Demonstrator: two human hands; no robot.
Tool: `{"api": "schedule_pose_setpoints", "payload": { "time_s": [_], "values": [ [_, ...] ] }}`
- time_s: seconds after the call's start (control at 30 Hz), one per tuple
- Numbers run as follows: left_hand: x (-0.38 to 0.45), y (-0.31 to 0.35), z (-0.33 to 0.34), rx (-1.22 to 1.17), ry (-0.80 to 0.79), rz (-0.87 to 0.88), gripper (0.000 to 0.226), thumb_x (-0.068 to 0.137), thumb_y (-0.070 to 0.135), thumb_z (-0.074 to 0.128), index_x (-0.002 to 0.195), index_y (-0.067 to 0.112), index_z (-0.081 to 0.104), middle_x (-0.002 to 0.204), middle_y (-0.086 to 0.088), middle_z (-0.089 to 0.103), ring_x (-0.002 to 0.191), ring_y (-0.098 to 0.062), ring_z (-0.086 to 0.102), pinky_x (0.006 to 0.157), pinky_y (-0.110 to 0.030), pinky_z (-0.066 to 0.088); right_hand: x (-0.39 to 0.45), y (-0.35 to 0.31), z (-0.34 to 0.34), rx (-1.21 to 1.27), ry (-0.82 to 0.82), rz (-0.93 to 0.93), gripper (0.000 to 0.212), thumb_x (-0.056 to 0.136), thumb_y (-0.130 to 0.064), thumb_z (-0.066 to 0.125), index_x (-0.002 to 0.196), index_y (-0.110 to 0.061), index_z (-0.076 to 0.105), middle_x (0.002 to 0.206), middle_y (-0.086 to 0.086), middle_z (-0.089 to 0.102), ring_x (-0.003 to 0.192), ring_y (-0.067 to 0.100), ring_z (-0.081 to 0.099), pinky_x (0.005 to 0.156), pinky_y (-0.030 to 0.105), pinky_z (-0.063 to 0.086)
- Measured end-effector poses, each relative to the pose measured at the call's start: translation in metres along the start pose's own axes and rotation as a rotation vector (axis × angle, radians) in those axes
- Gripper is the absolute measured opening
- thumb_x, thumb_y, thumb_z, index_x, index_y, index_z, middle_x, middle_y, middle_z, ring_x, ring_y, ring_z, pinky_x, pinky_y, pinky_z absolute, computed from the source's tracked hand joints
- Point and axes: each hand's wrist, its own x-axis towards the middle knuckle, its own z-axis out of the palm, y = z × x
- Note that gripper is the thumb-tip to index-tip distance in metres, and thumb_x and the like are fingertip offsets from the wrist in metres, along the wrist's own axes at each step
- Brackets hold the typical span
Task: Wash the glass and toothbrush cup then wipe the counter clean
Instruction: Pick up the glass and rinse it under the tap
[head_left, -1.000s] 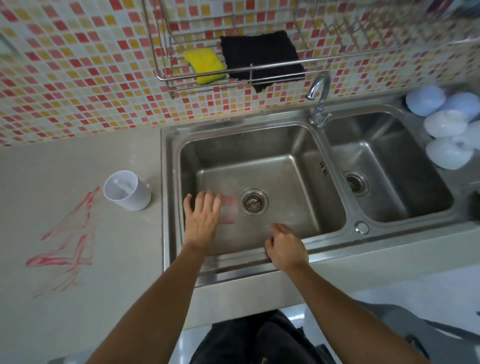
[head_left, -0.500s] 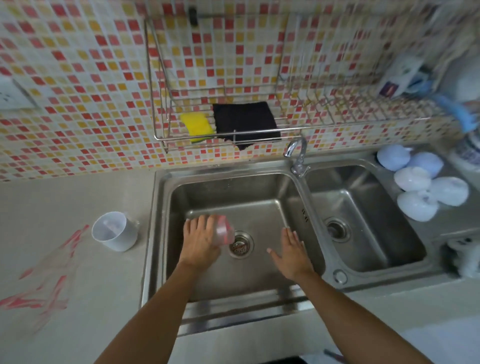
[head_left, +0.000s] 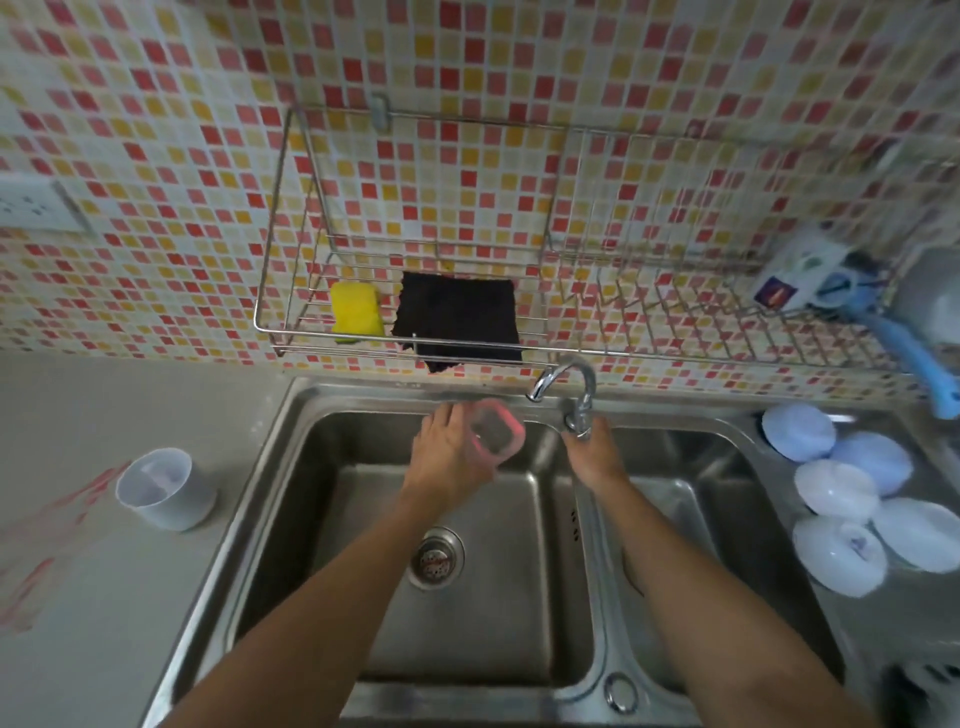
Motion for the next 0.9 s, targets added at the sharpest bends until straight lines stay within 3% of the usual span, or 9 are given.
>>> {"api": "schedule_pose_setpoints", "payload": {
  "time_s": [0.2, 0.37, 0.57, 0.7, 0.8, 0.9],
  "values": [
    [0.009, 0.009, -0.002, -0.005, 0.001, -0.036, 0.094, 0.060, 0.033, 0.087, 0.138, 0.018, 0.037, 0.129, -0.002, 0.050, 0.117, -0.024, 0.050, 0.103, -0.041, 0.044, 0.000, 0.002, 0.022, -0.254, -0.227, -0.149, 0.056, 0.090, -0.022, 0.055, 0.142, -0.014, 0.036, 0.135, 0.011, 0.052, 0.119, 0.032, 0.053, 0.097, 0.041, 0.046],
    [0.019, 0.021, 0.005, 0.067, -0.066, -0.037, 0.091, 0.063, 0.037, 0.085, 0.139, 0.019, 0.038, 0.131, -0.001, 0.048, 0.121, -0.023, 0.046, 0.105, -0.038, 0.042, 0.003, 0.008, 0.031, -0.445, -0.213, -0.253, 0.052, 0.089, -0.019, 0.058, 0.137, -0.008, 0.040, 0.141, 0.014, 0.045, 0.123, 0.035, 0.048, 0.099, 0.037, 0.040],
    [0.015, 0.041, 0.014, -0.037, -0.074, 0.043, 0.077, 0.075, 0.032, 0.076, 0.142, 0.016, 0.040, 0.129, -0.005, 0.049, 0.124, -0.023, 0.044, 0.107, -0.032, 0.035, 0.010, 0.021, 0.026, -0.427, -0.232, -0.324, 0.057, 0.083, -0.019, 0.064, 0.136, -0.016, 0.044, 0.138, 0.008, 0.047, 0.124, 0.031, 0.048, 0.101, 0.036, 0.042],
    [0.012, 0.035, 0.023, -0.136, -0.037, -0.018, 0.076, 0.067, 0.037, 0.082, 0.133, 0.021, 0.047, 0.129, -0.001, 0.052, 0.120, -0.020, 0.050, 0.099, -0.025, 0.040, 0.013, 0.023, 0.025, -0.380, -0.250, -0.314, 0.062, 0.082, -0.015, 0.063, 0.140, -0.015, 0.041, 0.142, 0.009, 0.043, 0.130, 0.029, 0.042, 0.106, 0.033, 0.037],
    [0.016, 0.037, 0.026, -0.104, -0.067, -0.041, 0.062, 0.066, 0.044, 0.078, 0.121, 0.028, 0.055, 0.112, 0.010, 0.059, 0.105, -0.008, 0.056, 0.094, -0.025, 0.048, 0.015, 0.026, 0.028, -0.370, -0.236, -0.321, 0.064, 0.081, -0.010, 0.060, 0.142, -0.013, 0.040, 0.144, 0.009, 0.041, 0.132, 0.029, 0.040, 0.108, 0.033, 0.035],
    [0.024, 0.036, 0.026, -0.112, -0.123, -0.033, 0.042, 0.064, 0.046, 0.070, 0.103, 0.038, 0.059, 0.093, 0.021, 0.065, 0.087, -0.003, 0.066, 0.078, -0.027, 0.059, 0.015, 0.029, 0.031, -0.360, -0.226, -0.331, 0.067, 0.080, -0.006, 0.058, 0.144, -0.015, 0.037, 0.147, 0.006, 0.038, 0.134, 0.028, 0.039, 0.108, 0.035, 0.037]
  ]
}}
